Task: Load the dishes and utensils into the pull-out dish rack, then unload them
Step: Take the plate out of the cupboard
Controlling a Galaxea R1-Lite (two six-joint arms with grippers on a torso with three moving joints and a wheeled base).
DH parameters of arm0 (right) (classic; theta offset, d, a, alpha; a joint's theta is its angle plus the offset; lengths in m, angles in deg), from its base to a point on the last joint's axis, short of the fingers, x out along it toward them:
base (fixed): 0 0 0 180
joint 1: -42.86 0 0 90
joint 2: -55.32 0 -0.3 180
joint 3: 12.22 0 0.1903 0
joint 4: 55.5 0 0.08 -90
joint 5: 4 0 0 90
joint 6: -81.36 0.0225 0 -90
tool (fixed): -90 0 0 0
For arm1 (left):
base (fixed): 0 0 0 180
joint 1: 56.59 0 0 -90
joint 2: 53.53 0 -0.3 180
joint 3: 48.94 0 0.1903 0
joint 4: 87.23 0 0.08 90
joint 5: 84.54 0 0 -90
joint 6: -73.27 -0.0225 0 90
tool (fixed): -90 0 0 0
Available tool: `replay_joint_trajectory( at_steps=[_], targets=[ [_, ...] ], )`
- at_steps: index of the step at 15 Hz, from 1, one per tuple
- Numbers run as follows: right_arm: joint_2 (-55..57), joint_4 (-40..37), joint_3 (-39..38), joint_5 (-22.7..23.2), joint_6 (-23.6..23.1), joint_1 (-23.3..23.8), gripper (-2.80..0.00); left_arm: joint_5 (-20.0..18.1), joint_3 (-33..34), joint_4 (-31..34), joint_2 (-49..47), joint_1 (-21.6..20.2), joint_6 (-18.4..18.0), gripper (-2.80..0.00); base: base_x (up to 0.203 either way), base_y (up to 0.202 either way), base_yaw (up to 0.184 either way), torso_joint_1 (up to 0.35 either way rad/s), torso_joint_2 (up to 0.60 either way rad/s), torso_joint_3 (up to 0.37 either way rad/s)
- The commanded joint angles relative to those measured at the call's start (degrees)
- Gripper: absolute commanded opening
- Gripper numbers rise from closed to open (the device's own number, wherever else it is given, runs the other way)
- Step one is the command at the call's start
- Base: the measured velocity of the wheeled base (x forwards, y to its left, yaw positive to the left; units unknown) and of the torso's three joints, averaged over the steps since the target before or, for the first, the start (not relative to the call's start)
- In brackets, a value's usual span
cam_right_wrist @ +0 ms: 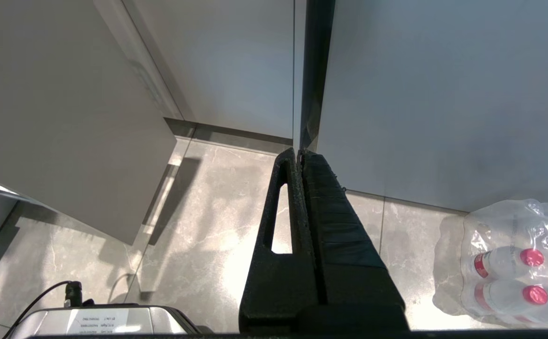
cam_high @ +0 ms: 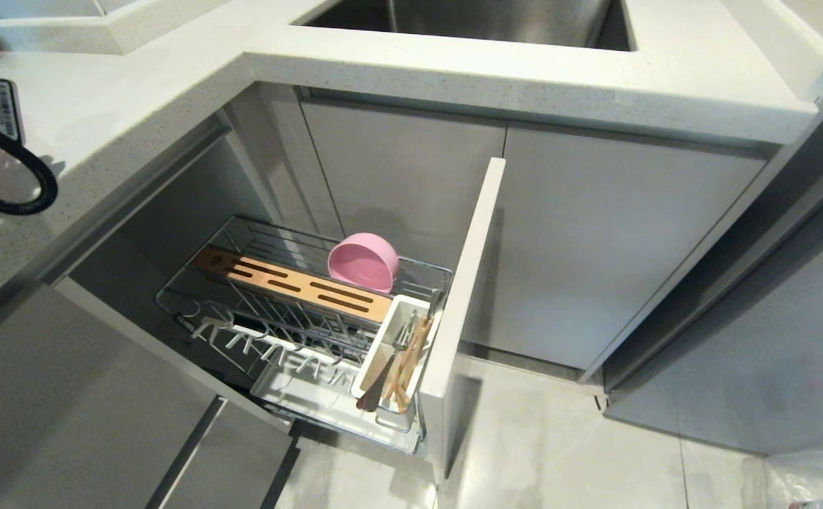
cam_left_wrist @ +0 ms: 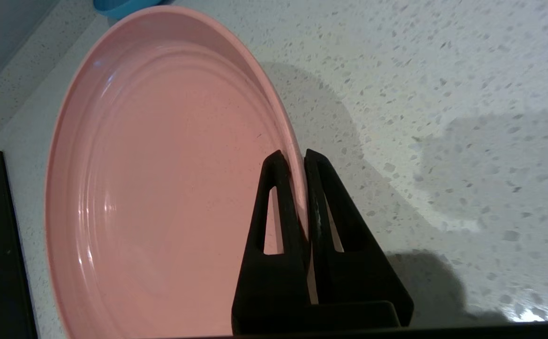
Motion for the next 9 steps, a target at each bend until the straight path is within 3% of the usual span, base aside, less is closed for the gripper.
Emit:
replay_joint_trajectory(
  at_steps=[1, 9],
  targets=[
    [0.00, 0.01, -0.09, 0.00, 0.04, -0.01, -2.80, 0.25, 0.15, 0.14, -1.24, -0.70, -0.16, -2.80, 0.000, 0.000, 0.000, 0.000, 0.00, 0.000],
    [0.00, 0.01, -0.09, 0.00, -0.04, -0.01, -2.80, 0.34, 0.47, -0.09, -3.38, -2.93, -2.41, -2.80, 0.000, 0.000, 0.000, 0.000, 0.00, 0.000]
  ],
)
